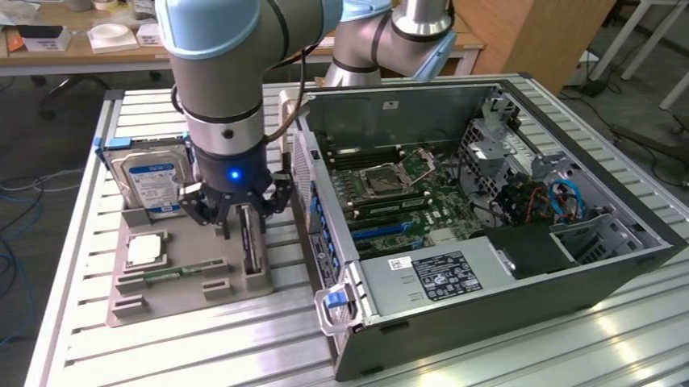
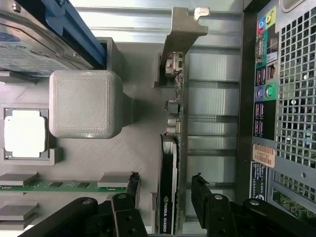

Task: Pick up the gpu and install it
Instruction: 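Pick up the gpu and move the gpu toward the slot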

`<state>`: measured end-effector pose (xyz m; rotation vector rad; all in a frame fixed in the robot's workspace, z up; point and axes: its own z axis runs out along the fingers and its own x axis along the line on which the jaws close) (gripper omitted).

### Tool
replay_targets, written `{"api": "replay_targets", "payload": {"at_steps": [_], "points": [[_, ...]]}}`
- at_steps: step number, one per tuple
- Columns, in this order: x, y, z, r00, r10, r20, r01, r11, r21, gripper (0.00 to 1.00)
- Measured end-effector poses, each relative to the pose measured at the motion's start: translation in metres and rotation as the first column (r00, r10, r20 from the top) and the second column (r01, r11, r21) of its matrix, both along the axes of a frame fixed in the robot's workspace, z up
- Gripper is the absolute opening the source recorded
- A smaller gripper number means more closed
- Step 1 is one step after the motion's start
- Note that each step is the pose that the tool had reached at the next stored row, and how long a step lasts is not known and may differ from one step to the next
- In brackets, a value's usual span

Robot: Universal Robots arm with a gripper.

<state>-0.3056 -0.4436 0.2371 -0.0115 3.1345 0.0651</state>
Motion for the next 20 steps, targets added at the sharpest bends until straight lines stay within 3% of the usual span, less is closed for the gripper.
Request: {"api": "replay_targets", "payload": {"at_steps": [5, 11, 20], "points": [[0.000, -0.0009, -0.0073, 1.0000, 0.000, 0.0000, 0.000, 1.0000, 0.0000, 0.55], [0.000, -0.0009, -0.0078, 1.0000, 0.000, 0.0002, 0.000, 1.0000, 0.0001, 0.55], [0.000, 0.0109, -0.0091, 1.0000, 0.000, 0.0001, 0.000, 1.0000, 0.0000, 0.55]]}}
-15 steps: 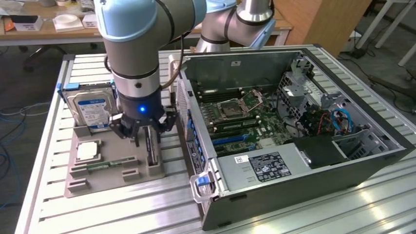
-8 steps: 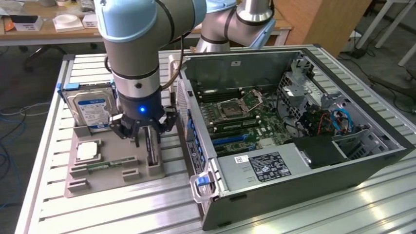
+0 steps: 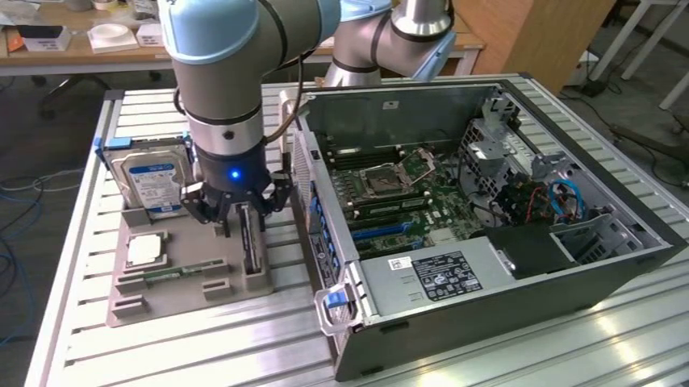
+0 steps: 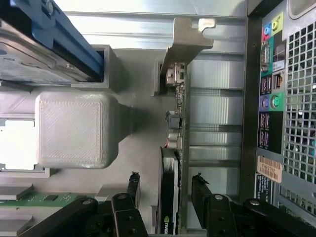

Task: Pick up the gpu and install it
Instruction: 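Pick up the gpu and move the gpu toward the slot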

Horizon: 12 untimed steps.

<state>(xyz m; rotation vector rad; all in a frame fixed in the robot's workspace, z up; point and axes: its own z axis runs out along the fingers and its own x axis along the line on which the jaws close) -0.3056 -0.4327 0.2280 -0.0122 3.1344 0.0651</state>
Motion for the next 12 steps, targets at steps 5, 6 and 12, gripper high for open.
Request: {"api": "replay_targets", "payload": {"at_steps": [5, 6, 12], "points": [[0.0001, 0.0020, -0.0043, 1.0000, 0.000, 0.0000, 0.000, 1.0000, 0.0000, 0.55], [0.0000, 0.0021, -0.0056, 1.0000, 0.000, 0.0000, 0.000, 1.0000, 0.0000, 0.55], [0.0000, 0.0023, -0.0075, 1.0000, 0.000, -0.0001, 0.000, 1.0000, -0.0001, 0.55]]}}
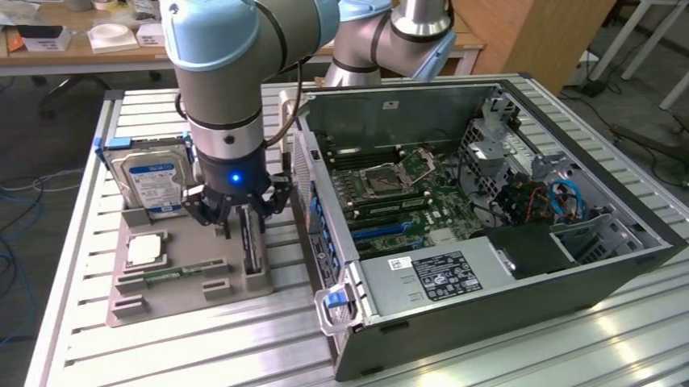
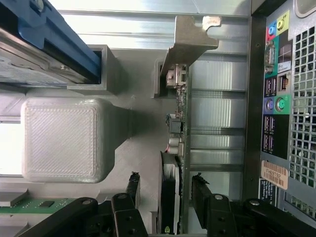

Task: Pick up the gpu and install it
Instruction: 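Pick up the gpu and move the gpu toward the slot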

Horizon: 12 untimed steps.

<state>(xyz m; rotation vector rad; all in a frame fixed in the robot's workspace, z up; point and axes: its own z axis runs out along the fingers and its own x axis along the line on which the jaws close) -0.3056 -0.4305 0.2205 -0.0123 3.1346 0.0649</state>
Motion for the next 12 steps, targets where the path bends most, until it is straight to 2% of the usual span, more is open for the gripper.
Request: {"api": "replay_targets", "payload": {"at_steps": [5, 7, 9, 10, 12], "points": [[0.0000, 0.0000, -0.0002, 1.0000, 0.000, 0.0001, 0.000, 1.0000, 0.0001, 0.55], [0.0000, 0.0000, -0.0002, 1.0000, 0.000, 0.0001, 0.000, 1.0000, 0.0001, 0.47], [0.0000, 0.0000, -0.0003, 1.0000, 0.000, 0.0002, 0.000, 1.0000, 0.0002, 0.47], [0.0000, 0.0000, -0.0003, 1.0000, 0.000, 0.0001, 0.000, 1.0000, 0.0001, 0.40], [0.0000, 0.0000, -0.0004, 1.0000, 0.000, 0.0001, 0.000, 1.0000, 0.0001, 0.38]]}}
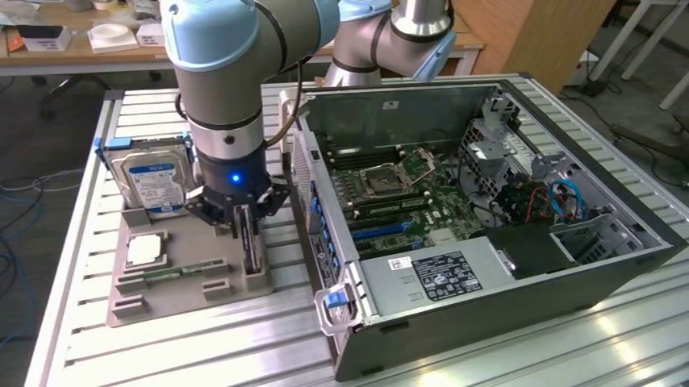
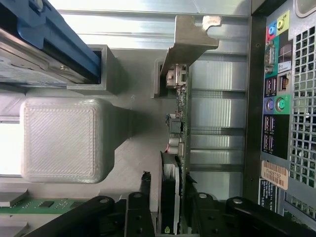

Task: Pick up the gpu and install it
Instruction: 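Pick up the gpu and move the gpu toward the slot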

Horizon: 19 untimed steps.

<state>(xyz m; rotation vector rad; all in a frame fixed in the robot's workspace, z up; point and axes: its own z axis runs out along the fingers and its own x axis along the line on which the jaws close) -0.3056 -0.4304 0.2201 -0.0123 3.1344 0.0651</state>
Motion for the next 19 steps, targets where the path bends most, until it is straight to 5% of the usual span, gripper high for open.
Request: {"api": "replay_targets", "payload": {"at_steps": [3, 19], "points": [[0.0000, 0.0000, -0.0001, 1.0000, 0.000, 0.0000, 0.000, 1.0000, 0.0000, 0.31], [0.0000, 0.0000, -0.0005, 1.0000, 0.000, -0.0001, 0.000, 1.0000, 0.0000, 0.27]]}}
